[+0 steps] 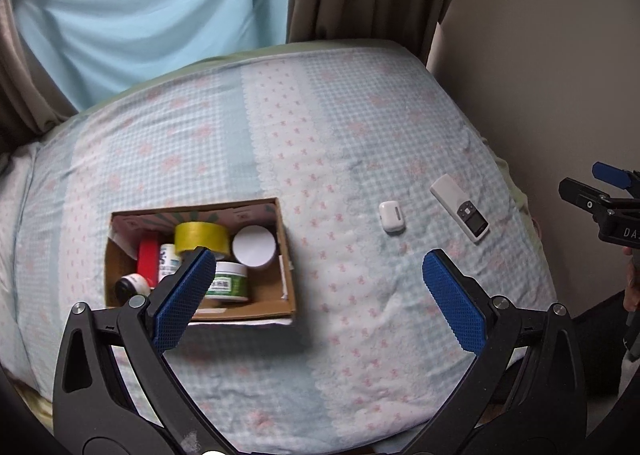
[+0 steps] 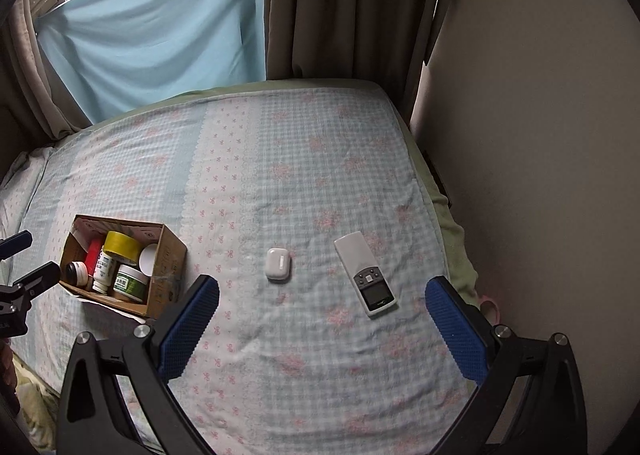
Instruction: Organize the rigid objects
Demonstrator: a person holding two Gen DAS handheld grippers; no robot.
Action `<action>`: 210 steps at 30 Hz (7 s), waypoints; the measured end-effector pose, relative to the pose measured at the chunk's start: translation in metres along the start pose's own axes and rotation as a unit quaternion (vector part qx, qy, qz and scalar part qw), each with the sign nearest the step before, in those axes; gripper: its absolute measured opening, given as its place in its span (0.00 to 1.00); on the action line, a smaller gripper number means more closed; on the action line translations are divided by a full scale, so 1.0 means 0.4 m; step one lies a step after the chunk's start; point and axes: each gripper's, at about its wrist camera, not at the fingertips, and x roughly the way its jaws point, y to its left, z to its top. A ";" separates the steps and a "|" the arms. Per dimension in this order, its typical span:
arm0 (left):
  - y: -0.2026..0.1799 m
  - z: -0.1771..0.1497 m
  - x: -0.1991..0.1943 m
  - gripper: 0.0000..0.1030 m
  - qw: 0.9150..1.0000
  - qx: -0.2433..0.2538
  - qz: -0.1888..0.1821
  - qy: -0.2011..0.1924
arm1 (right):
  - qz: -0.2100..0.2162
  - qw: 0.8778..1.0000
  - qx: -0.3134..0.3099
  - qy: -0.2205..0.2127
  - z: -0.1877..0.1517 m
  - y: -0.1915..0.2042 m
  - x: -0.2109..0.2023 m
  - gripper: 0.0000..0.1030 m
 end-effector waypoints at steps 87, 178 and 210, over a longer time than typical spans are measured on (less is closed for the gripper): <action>-0.148 0.174 0.441 0.41 0.989 -0.031 -0.084 0.117 | 0.015 0.997 0.011 0.068 0.078 -0.047 0.432 0.55; 0.819 -0.035 0.423 1.00 0.991 -0.018 -0.037 0.131 | 0.046 0.975 -0.155 0.153 0.055 0.938 0.537 1.00; 0.440 0.045 -0.566 1.00 0.976 -0.062 0.047 -0.203 | -0.056 0.985 0.058 -0.155 0.172 0.624 -0.382 1.00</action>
